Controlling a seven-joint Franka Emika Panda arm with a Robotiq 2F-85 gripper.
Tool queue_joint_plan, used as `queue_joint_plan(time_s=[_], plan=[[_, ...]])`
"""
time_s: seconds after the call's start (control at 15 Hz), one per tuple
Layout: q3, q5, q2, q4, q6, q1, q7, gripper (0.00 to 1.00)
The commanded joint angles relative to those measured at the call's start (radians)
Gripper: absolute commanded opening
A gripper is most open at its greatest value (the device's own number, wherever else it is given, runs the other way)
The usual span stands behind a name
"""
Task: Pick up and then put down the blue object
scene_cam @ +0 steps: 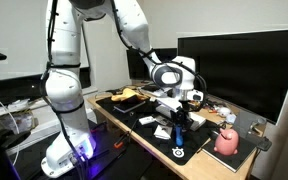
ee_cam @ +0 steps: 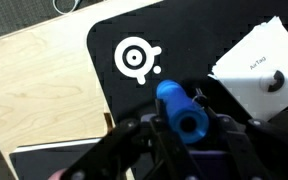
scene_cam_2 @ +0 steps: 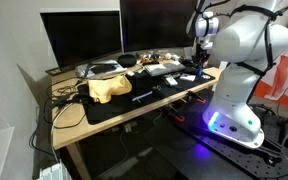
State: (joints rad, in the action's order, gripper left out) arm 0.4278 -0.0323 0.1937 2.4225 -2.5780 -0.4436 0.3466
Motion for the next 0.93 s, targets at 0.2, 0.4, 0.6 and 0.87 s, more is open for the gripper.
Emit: queue_joint_plan(time_s=[0.2,0.4,0.6,0.87], plan=[[0.023,-0.089,-0.18,0.09,-0.007,-0.006,-0.013,0.09],[0.038,-0.16,-0.28,0.128,-0.007,-0.012,-0.027,0.09],[0.045,-0.211,-0.364,0.158,-0.002,-0.026,-0.035,0.09],[0.041,-0.267,-0.453,0.188,-0.014,-0.061,-0.087,0.09]])
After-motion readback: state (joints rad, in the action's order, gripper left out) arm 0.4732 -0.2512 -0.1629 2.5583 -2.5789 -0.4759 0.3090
